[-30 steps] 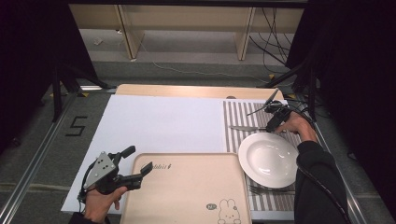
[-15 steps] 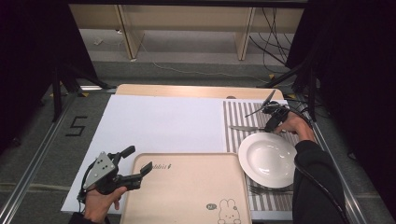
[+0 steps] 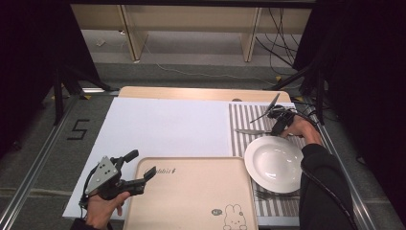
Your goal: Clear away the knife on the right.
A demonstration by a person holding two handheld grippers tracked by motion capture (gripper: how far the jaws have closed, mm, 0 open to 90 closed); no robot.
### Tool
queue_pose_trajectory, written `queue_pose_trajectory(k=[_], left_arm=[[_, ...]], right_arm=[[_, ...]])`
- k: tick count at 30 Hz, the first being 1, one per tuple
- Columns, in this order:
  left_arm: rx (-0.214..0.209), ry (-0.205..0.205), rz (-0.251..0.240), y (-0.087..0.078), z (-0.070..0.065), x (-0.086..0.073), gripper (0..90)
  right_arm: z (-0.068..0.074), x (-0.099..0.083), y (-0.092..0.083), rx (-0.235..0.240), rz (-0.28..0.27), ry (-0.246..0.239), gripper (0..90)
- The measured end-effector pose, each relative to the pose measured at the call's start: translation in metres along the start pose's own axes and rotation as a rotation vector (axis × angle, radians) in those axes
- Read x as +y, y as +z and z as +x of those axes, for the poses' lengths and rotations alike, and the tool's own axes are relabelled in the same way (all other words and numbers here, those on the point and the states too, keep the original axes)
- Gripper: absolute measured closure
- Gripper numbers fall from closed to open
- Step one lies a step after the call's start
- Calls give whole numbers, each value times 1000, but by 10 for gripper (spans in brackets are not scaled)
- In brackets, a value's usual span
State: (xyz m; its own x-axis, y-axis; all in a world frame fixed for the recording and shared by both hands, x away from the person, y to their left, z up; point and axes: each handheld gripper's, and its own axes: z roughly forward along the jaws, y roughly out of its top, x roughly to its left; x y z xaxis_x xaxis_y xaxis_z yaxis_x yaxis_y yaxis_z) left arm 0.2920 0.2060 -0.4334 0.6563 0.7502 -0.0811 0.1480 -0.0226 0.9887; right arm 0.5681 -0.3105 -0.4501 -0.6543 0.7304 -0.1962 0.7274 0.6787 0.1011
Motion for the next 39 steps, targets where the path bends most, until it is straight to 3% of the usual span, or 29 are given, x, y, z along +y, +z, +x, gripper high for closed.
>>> queue_pose_trajectory(k=[3,4,8,25,32,33,39], left_arm=[[0,0,-1,0,0,0,166],[0,-1,0,0,0,0,166],[0,1,0,0,0,0,166],[0,2,1,-1,-1,0,168],[3,4,0,-2,-1,0,168],[2,3,0,-2,-1,0,168],[3,6,1,-2,-1,0,168]], right_arm=[[1,0,0,8,5,11,489],[-1,0,0,10,-6,-18,495],[-1,0,0,5,-5,-27,499],[1,2,0,15,14,-18,522],[2,1,0,25,-3,-33,612],[3,1,-1,37,9,-10,621],[4,1,-2,39,12,-33,663]])
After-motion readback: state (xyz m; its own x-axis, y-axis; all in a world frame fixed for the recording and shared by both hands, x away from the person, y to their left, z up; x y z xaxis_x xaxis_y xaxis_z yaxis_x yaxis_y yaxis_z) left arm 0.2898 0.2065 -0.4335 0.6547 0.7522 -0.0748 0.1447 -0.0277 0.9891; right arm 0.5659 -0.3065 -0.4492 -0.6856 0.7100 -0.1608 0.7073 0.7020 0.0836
